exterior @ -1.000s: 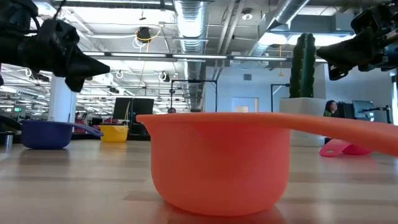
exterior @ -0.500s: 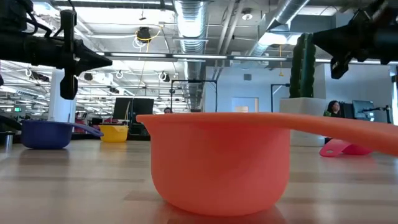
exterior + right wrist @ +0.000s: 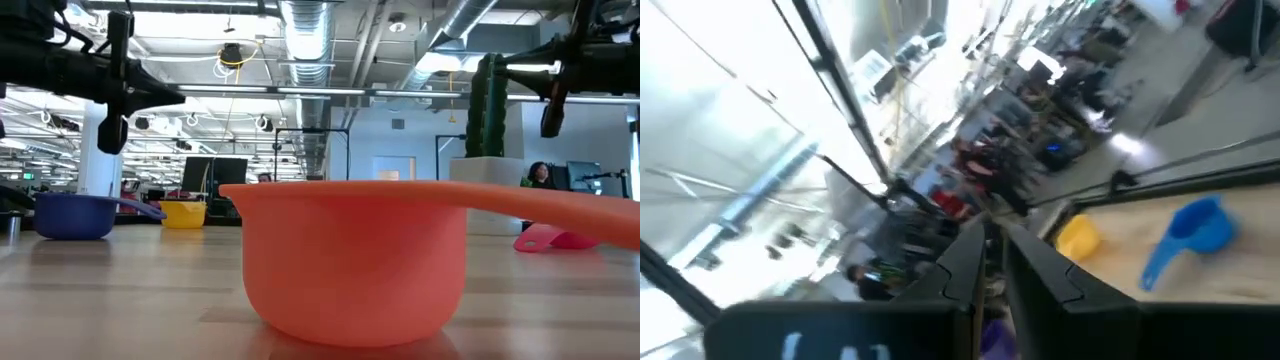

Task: Nest measuring cups in basket
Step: Stack the yellow measuring cup on top of the light blue measuring cup

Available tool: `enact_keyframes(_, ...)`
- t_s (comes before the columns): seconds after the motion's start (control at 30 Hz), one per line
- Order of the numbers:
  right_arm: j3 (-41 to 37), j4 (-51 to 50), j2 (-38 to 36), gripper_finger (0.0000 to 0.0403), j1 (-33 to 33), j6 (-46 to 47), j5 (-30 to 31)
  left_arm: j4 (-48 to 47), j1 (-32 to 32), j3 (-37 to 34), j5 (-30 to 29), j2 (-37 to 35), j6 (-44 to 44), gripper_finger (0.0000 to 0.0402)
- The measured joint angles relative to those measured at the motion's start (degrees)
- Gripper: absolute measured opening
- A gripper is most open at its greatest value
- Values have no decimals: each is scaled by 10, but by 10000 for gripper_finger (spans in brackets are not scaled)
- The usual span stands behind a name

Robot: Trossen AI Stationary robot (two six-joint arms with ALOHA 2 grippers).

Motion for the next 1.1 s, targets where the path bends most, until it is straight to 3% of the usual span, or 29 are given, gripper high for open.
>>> enact_keyframes(0.2, 34, 1, 63, 59, 17, 39, -4, 2, 0, 3, 18, 34, -32, 0)
enact_keyframes(0.37, 83, 1, 167, 33, 40, 60, -4, 27, 0, 3, 80, 41, -25, 0)
enact_keyframes(0.57, 161, 0, 299, 7, 74, 59, 1, 24, 0, 39, 103, 43, 31, 0)
enact_keyframes(0.83, 277, 0, 426, 32, 102, 15, 6, -98, 0, 117, 70, 71, 112, 0)
enact_keyframes(1.1, 391, -2, 499, 18, 116, -109, -25, -118, 0, 195, 20, 202, 117, 0)
